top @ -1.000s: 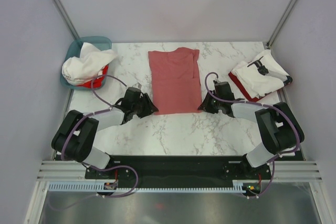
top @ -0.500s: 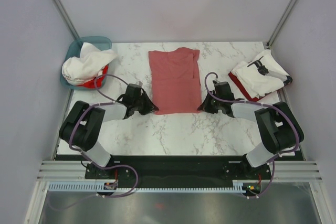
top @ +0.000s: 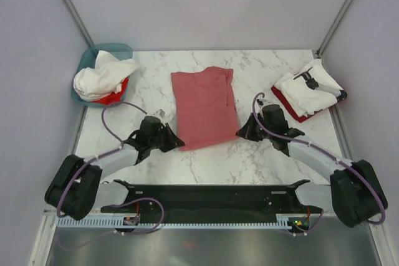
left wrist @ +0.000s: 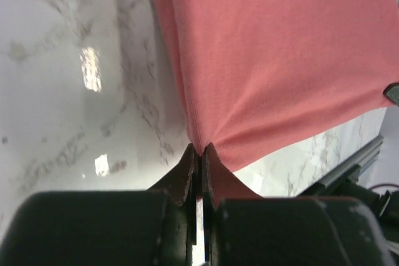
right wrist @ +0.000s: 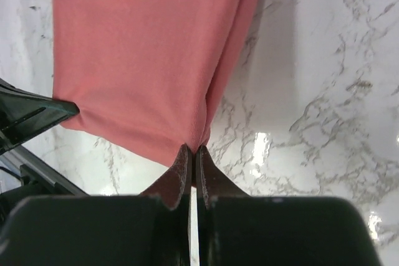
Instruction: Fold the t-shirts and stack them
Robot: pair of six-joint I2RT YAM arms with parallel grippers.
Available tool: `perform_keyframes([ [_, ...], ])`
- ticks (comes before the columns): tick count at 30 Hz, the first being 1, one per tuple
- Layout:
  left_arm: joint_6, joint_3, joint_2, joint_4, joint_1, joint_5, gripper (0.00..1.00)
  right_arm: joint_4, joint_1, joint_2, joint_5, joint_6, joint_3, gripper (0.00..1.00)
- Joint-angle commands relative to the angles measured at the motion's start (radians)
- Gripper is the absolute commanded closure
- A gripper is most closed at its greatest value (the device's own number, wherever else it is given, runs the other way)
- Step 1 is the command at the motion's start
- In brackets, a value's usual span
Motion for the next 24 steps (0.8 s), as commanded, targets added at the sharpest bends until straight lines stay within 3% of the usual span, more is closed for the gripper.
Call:
perform_keyframes([
  [1,0.035,-0.048,-0.144,-0.079,-0.03,0.002,0.98,-0.093,0.014,-0.129,-0.003,-0.018,-0.039,1.0],
  [9,0.009,-0.028,-0.582,-0.424,-0.1,0.01,0.98,-0.255,0.063,-0.392,-0.019,-0.009,-0.023,1.0],
  [13,-0.019,0.029,-0.695,-0.55,-0.106,0.016,0.98,-0.336,0.064,-0.455,0.007,-0.015,0.024,1.0],
  [24,-0.065,0.141,-0.709,-0.677,-0.106,0.042,0.98,-0.433,0.064,-0.435,0.03,-0.029,0.222,1.0],
])
